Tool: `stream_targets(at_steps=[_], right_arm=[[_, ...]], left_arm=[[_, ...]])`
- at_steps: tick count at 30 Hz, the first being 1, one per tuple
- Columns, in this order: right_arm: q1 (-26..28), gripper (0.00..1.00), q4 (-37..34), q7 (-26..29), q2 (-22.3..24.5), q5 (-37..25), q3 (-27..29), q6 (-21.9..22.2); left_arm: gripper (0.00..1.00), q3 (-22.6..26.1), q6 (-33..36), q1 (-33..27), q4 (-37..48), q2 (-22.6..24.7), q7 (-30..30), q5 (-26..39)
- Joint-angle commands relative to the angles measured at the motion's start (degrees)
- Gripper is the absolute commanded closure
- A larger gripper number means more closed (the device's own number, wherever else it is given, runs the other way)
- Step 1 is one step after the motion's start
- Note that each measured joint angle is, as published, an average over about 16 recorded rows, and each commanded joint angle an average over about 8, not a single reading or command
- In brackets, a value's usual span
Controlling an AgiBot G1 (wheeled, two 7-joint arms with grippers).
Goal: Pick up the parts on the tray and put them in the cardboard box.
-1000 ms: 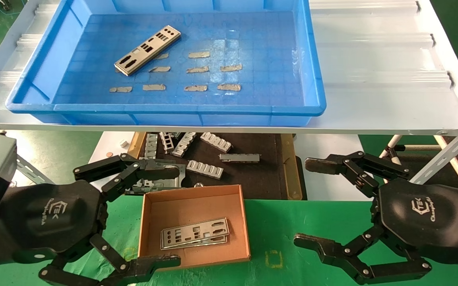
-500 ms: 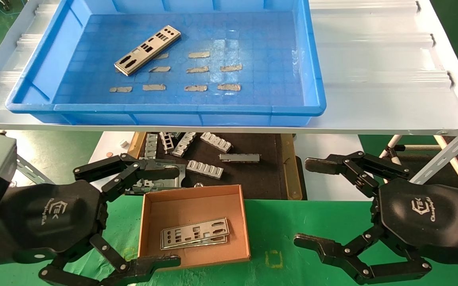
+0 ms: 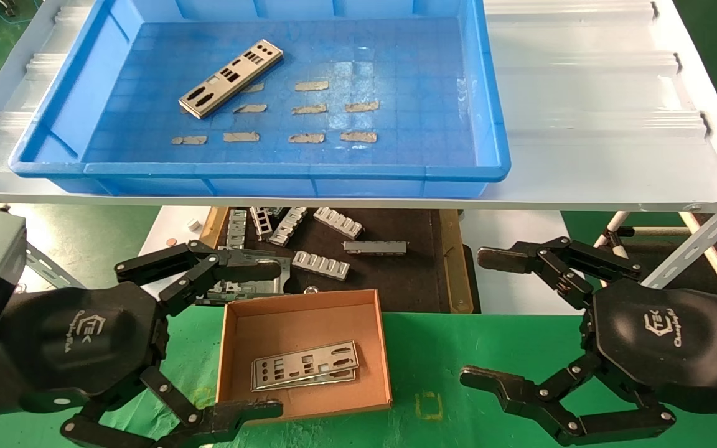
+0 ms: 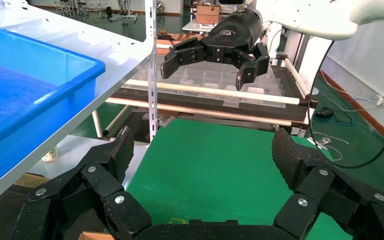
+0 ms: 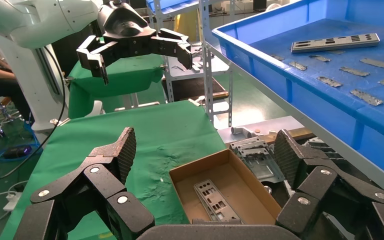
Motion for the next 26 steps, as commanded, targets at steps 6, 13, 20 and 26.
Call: stream_targets(at_steps=[6,13,20,26], right_arm=[[0.0,0.0,0.0,0.0,0.0,0.0,0.0,0.0],[0.0,0.0,0.0,0.0,0.0,0.0,0.0,0.0],[0.0,0.0,0.0,0.0,0.0,0.0,0.0,0.0],[0.0,0.0,0.0,0.0,0.0,0.0,0.0,0.0]], left_arm=[[0.0,0.0,0.0,0.0,0.0,0.0,0.0,0.0],[0.0,0.0,0.0,0.0,0.0,0.0,0.0,0.0],[0.0,0.0,0.0,0.0,0.0,0.0,0.0,0.0],[0.0,0.0,0.0,0.0,0.0,0.0,0.0,0.0]])
